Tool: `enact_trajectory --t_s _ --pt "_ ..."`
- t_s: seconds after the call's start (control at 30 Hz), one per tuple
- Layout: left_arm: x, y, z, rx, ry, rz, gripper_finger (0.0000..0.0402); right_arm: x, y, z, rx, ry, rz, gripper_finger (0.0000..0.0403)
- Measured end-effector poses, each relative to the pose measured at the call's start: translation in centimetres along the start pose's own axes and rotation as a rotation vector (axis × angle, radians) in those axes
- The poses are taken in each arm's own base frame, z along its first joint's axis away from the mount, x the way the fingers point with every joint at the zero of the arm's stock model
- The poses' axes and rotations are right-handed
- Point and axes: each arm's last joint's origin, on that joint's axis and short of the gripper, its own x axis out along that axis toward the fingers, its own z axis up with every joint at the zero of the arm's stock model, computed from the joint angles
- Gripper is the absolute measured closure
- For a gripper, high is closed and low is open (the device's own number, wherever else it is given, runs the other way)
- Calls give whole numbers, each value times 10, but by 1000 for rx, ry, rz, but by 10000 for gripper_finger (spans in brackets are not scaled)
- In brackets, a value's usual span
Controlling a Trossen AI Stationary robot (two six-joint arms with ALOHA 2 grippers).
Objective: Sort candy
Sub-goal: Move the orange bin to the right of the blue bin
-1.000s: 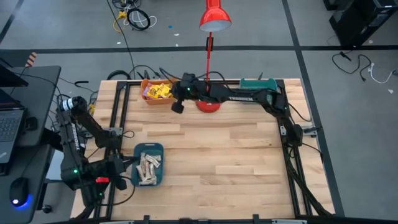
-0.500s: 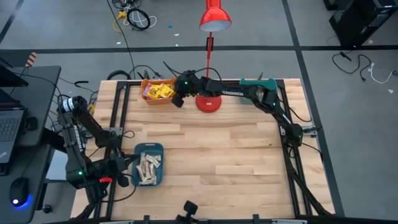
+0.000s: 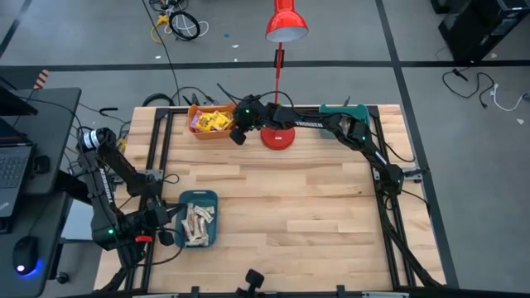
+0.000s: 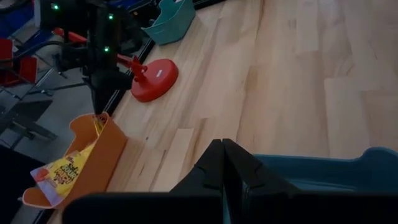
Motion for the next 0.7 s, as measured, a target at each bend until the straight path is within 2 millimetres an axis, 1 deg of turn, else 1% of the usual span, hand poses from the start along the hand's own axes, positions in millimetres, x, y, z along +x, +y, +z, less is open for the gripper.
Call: enact_trajectory --t_s 0.23,0.33,0.47,0.7 --pt "0 0 0 -1 -1 0 402 0 6 -2 -9 12 8 403" --pt "0 0 0 -3 -2 -1 402 0 7 -2 -10 14 8 403" --pt "0 0 0 -6 -10 -2 402 6 7 -5 -15 8 9 403" --pt "0 -1 0 -8 -10 -3 402 6 9 -5 -41 -2 -7 403"
